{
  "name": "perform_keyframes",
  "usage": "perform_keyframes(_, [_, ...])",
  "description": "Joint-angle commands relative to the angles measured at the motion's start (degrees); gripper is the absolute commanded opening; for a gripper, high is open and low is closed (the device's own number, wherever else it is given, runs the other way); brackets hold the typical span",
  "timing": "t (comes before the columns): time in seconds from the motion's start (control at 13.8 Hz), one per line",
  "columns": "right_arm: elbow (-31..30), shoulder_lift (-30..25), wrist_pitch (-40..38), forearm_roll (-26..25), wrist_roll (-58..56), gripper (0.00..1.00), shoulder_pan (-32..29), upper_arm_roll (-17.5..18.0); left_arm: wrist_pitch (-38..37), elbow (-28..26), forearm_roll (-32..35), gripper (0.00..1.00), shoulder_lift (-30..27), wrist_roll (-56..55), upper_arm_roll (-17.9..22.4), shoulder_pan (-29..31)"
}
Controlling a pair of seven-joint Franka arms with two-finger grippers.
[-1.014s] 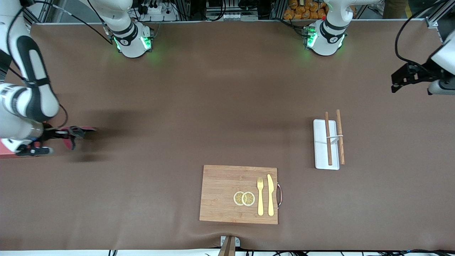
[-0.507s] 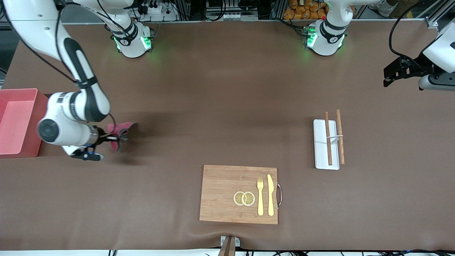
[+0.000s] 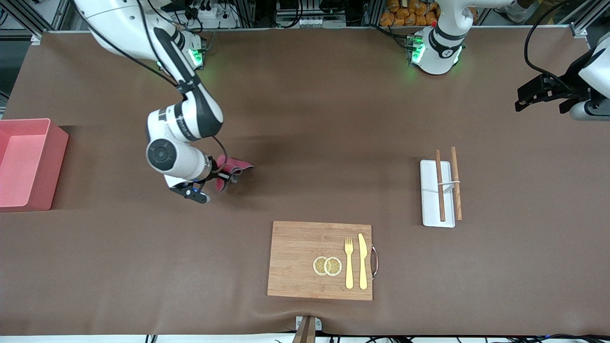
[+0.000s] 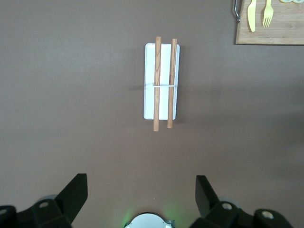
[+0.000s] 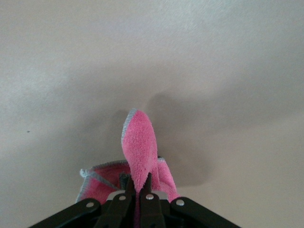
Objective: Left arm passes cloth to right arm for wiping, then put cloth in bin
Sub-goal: 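Wipe the cloth back and forth across the table with the right gripper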
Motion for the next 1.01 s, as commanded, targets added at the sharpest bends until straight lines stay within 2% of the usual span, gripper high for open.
perform_keyframes(0.0, [-0.35,-3.25,-3.54,0.78,-5.45,0.00,-3.96,-1.66,-0.88,0.65,-0.85,1.00,0.13,-0.97,0.67,-0.51])
perform_keyframes(0.29, [2.46,-6.33,-12.08,-0.44,-28.72,0.00,-16.87,-1.93,2.53,0.74,1.69,1.00,1.10,-1.15,0.41,-0.52])
perform_keyframes(0.58, [7.63,-7.13,-17.53,-9.22,-49.99,0.00,-30.40,-1.84,5.71,0.66,1.87,1.00,0.75,-0.89,0.58,-0.16])
perform_keyframes(0.72, [13.16,-6.61,-21.74,-10.90,-62.82,0.00,-37.35,-1.93,5.80,0.57,1.87,1.00,0.84,-0.88,0.85,-0.07])
perform_keyframes(0.94, [20.03,-6.08,-24.05,-16.51,-76.55,0.00,-45.36,-1.84,6.50,0.65,1.17,1.00,0.84,-0.80,0.76,2.03])
